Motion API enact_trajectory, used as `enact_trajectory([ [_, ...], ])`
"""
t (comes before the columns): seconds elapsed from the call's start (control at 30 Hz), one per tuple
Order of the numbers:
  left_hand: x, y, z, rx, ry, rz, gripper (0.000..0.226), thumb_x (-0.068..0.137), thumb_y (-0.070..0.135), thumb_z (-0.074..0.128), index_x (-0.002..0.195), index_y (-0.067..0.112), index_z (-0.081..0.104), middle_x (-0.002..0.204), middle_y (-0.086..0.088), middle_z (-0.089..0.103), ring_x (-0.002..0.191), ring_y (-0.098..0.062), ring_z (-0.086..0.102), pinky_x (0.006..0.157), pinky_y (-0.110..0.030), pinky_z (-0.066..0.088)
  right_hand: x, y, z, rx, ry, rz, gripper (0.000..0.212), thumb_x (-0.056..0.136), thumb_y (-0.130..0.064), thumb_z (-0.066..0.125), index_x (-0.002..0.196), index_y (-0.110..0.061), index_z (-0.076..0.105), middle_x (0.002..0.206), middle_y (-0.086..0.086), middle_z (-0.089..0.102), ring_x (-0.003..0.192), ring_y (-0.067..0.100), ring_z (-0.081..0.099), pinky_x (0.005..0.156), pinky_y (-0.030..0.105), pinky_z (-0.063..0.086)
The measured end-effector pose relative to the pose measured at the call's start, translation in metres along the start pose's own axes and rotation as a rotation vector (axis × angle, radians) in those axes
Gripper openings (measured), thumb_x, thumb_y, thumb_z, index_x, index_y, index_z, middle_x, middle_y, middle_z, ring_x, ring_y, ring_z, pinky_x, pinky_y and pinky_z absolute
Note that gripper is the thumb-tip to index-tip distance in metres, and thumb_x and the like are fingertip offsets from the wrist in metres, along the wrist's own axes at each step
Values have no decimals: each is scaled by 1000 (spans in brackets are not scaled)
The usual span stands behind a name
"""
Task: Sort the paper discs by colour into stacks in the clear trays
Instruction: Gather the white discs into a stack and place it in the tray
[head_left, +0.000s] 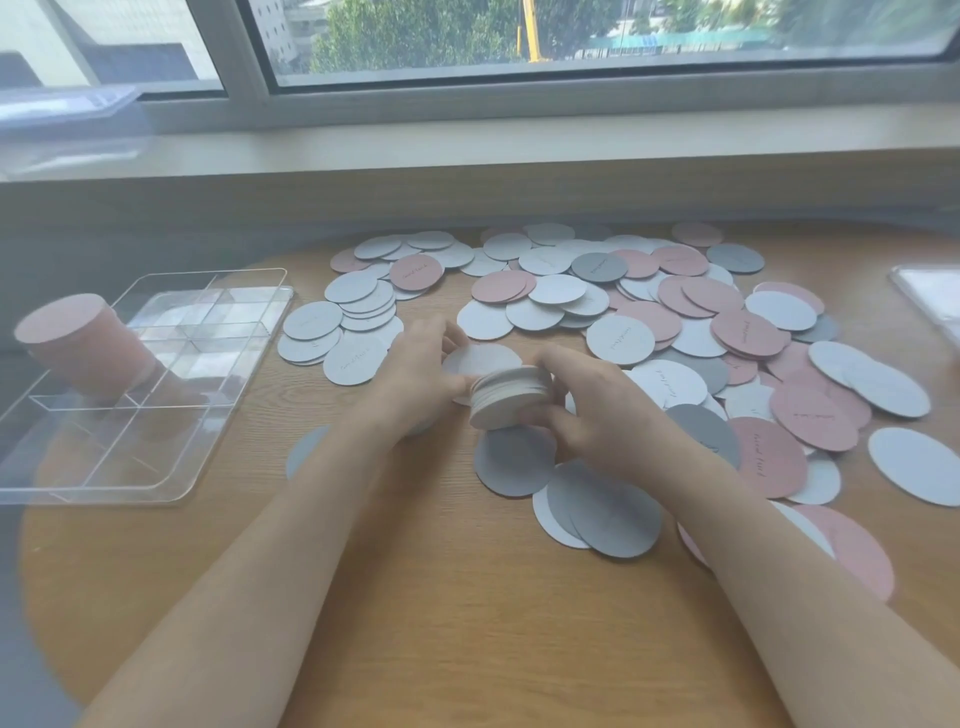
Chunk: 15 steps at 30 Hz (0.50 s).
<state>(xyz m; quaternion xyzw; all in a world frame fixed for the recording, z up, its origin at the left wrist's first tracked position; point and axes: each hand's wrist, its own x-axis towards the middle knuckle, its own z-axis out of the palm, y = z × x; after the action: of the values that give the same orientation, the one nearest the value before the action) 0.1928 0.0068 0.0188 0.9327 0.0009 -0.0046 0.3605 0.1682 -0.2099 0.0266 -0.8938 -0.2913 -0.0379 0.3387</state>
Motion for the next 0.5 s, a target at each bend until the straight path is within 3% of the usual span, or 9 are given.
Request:
enact_trajectory([
  [0.1,-8,0,-3,-165,19,17,35,83,22,78,109,25,54,107,4,63,88,-16,61,78,-32,48,1,1,2,5,16,-30,35,88,-19,71,87,-42,44,81,-24,51,75,0,48,66,23,37],
  [0.17,-13,1,-6,-274,31,65,29,87,13,72,106,27,54,98,4,69,81,-19,64,79,-33,48,1,4,4,29,9,-28,28,88,-18,70,109,-32,58,95,-21,59,82,-2,49,74,22,40],
  [0.23,-20,-1,-8,-349,40,130,28,91,5,64,106,27,56,93,5,71,82,-21,66,80,-34,48,2,6,5,32,7,-18,43,88,-17,69,129,-25,57,113,-14,64,92,-2,50,83,18,42],
  [0.3,-28,-1,-8,-404,26,180,26,94,3,60,109,23,57,92,4,72,82,-17,65,77,-29,47,3,6,6,23,11,-17,52,88,-17,70,137,-25,53,123,-13,62,97,-5,48,86,8,36],
  [0.4,-38,2,-8,-492,-1,210,16,97,4,60,110,13,59,90,-2,70,77,-13,62,71,-21,47,3,6,8,20,21,13,61,88,-20,70,144,-26,45,111,-18,58,90,-6,43,81,1,32],
  [0.5,-42,6,-7,-495,-4,234,13,98,9,62,110,12,67,97,-5,73,84,-16,65,80,-23,49,3,7,8,19,36,19,60,88,-21,71,142,-25,45,101,-22,52,86,-3,42,79,4,34],
])
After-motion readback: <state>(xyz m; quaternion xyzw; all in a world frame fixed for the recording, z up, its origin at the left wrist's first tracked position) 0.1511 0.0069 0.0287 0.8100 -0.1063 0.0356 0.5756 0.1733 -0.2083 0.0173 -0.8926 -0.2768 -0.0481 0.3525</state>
